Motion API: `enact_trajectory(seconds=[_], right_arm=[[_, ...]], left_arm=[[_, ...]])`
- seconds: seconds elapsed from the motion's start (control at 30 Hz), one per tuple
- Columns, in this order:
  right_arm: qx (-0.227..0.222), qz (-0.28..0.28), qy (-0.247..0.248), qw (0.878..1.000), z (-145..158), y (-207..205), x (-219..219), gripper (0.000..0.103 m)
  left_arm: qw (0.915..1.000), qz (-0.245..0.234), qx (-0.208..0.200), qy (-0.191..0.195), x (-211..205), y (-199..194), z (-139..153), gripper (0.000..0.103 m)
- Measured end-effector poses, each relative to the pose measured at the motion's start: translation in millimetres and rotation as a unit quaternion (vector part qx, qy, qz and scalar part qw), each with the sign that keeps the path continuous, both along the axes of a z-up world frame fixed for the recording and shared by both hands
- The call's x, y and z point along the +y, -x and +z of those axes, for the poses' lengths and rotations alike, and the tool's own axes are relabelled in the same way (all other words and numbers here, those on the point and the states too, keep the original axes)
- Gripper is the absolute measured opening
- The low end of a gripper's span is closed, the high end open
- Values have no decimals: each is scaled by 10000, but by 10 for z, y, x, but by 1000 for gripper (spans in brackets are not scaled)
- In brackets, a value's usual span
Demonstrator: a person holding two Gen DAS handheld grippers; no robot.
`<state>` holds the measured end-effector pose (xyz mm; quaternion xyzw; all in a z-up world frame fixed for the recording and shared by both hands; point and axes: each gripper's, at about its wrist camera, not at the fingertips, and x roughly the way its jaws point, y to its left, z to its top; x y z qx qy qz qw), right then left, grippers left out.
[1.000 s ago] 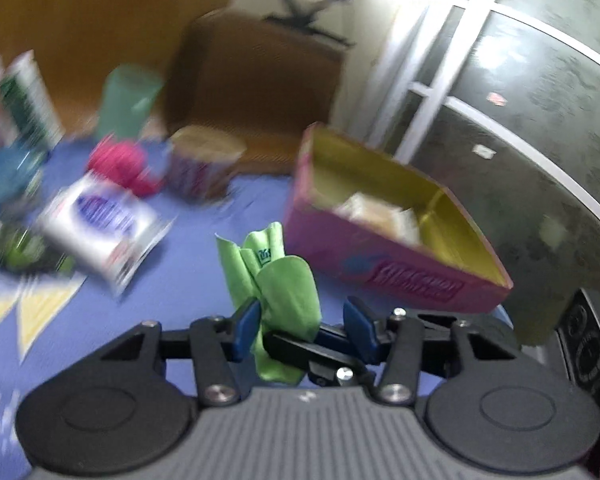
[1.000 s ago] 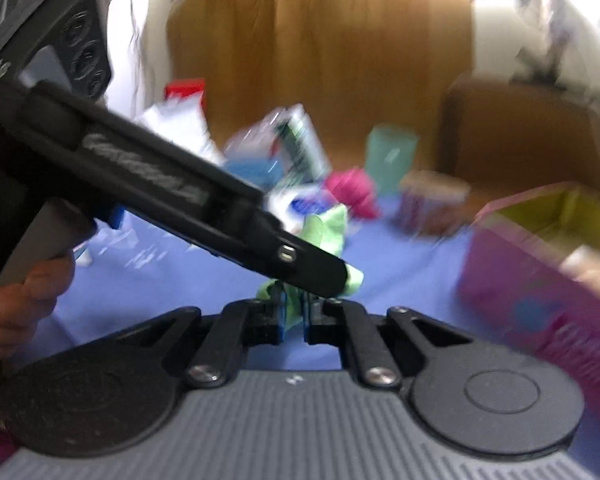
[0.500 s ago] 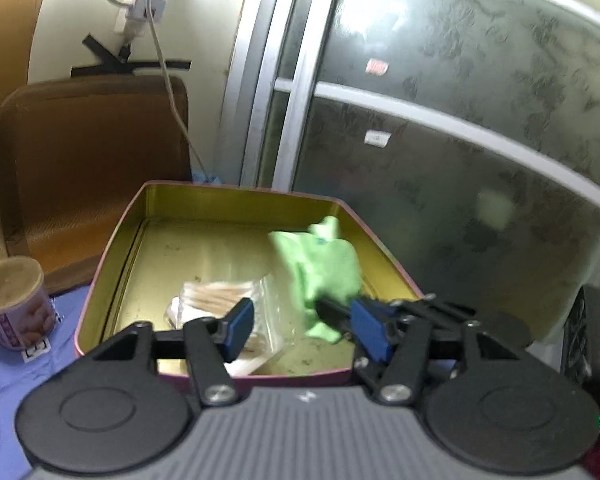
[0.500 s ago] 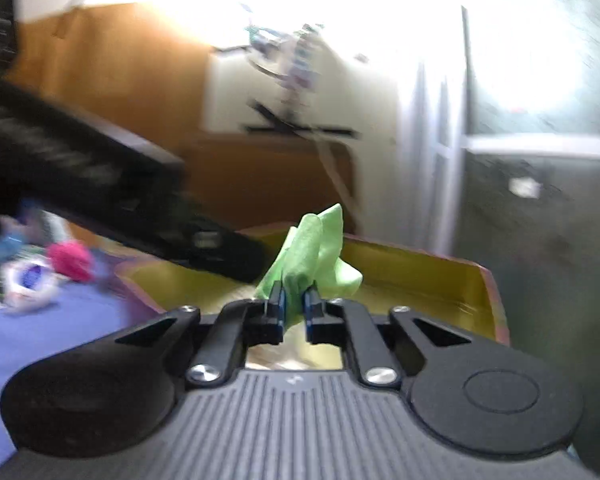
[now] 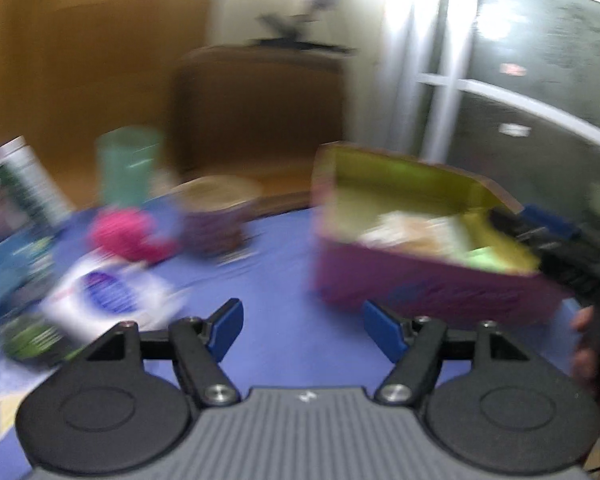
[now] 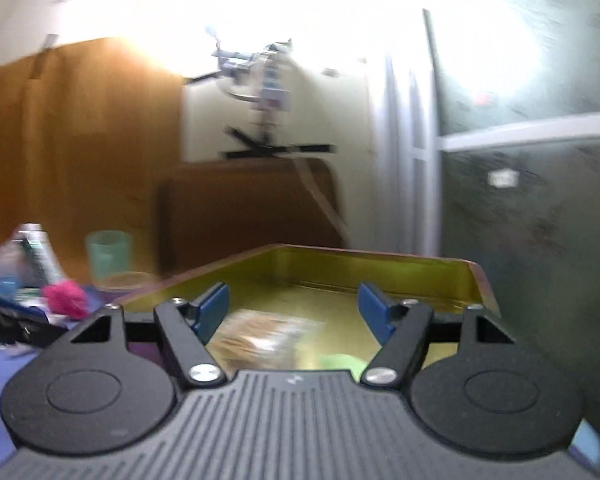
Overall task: Organize soft objects
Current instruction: 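Move the right tool back to the white wet-wipe pack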
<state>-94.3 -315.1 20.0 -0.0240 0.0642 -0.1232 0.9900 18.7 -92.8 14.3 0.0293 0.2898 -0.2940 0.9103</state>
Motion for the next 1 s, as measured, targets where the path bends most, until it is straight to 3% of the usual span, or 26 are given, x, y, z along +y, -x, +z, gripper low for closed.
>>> enact_trajectory(seconds=[0.13,0.23,0.3,0.37,0.4,0.53,0.63,0.7,0.77,0.87,1.0], right_arm=[[308,942,30,9951,-49,-177,413,61],[807,1739,-69,9814,-139,-392,757,53],[1157,2260,-94,9672,-212,-560,982,53],[1461,2541,90,9560,-277,-789,1201,54],[1572,2632,185,9517,-290,-902,1282,55],[1968,2868,392,9368,-356,-1354,1529,84],[2270,2947,419,9273,-409,-1615,1604,88],[2505,2961,469,9205,-462,-1704,1654,88],[2732,2975,397,9139,-507,-1777,1645,80],[2683,2999,299,9150,-477,-1657,1590,71],[2657,3025,167,9152,-485,-1333,1477,71]], left_arm=[[9943,989,0,-410,574,-79,-180,68],[9858,1556,-46,-621,916,-115,-256,68],[9821,1799,-8,-565,1095,-131,-289,68],[9800,1967,202,-213,1304,-168,-327,67],[9791,2013,264,92,1408,-172,-325,67],[9727,2206,285,657,1595,-161,-324,65],[9724,2182,240,791,1619,-160,-312,65],[9735,2148,200,760,1601,-150,-306,65],[9746,2125,164,688,1571,-141,-309,65],[9750,2154,216,506,1518,-181,-328,65],[9746,2199,336,255,1460,-212,-355,65]])
